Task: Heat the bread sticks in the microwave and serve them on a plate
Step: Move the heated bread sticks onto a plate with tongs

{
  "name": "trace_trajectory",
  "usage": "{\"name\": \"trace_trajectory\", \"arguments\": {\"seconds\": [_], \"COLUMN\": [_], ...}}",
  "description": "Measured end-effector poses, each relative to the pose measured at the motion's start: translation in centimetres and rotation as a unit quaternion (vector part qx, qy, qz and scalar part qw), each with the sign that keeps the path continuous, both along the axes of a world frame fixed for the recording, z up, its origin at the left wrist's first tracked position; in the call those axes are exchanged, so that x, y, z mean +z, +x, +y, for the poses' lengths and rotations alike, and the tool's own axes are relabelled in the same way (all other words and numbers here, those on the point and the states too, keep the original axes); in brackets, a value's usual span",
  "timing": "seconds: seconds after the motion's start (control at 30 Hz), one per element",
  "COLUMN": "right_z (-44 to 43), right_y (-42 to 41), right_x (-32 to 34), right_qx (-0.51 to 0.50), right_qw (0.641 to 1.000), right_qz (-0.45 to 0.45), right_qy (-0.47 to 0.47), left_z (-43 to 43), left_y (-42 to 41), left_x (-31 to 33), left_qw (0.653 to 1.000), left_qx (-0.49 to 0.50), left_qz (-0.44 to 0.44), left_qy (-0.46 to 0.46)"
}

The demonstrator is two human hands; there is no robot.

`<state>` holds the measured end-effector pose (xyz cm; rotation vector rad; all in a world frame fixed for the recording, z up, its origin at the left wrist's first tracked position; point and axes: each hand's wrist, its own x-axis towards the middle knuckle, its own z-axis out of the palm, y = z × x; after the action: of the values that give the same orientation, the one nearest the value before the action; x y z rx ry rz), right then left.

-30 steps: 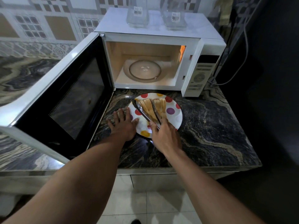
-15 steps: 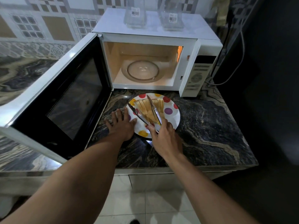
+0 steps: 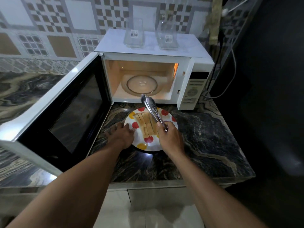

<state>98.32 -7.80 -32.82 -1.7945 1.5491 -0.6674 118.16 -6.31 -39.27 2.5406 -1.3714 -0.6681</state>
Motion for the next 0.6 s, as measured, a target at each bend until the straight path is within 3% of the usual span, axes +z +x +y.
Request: {"name": "trace_trajectory", "arguments": {"seconds": [0.1,0.17,0.27,0.4,0.5,0.6], "right_z": [-1.0,-1.5,-2.0,-2.6,-2.9,-2.9], "right_y": [0.3,0.3,0.2,0.4,0.4,0.3], "right_x": [0.4,0.9,1.7,2.8,4.0,4.9], "right_qx": [-0.011,-0.01,0.004,0.019,0.03,0.044], "right_qw": [0.995,0.985,0.97,0.945,0.927,0.902], "right_qz": [-0.095,-0.152,-0.205,-0.276,-0.319,-0.36], "right_qy": [0.037,0.078,0.133,0.175,0.197,0.236], "left_z": [-0.6,-1.5,-2.7,-3.8,-4.2,-4.8], "left_y": [-1.0,-1.9,-3.4,-4.3,-5.1,-5.3], "left_x": [2.3,4.5,7.9,10.7,12.4,13.8], "left_qw": [0.984,0.962,0.933,0.929,0.923,0.875], "left_qx": [0.012,0.025,0.058,0.092,0.095,0.106], "left_qz": [-0.047,-0.013,0.103,0.019,0.161,0.358], "left_qy": [-0.17,-0.272,-0.339,-0.359,-0.335,-0.309]}}
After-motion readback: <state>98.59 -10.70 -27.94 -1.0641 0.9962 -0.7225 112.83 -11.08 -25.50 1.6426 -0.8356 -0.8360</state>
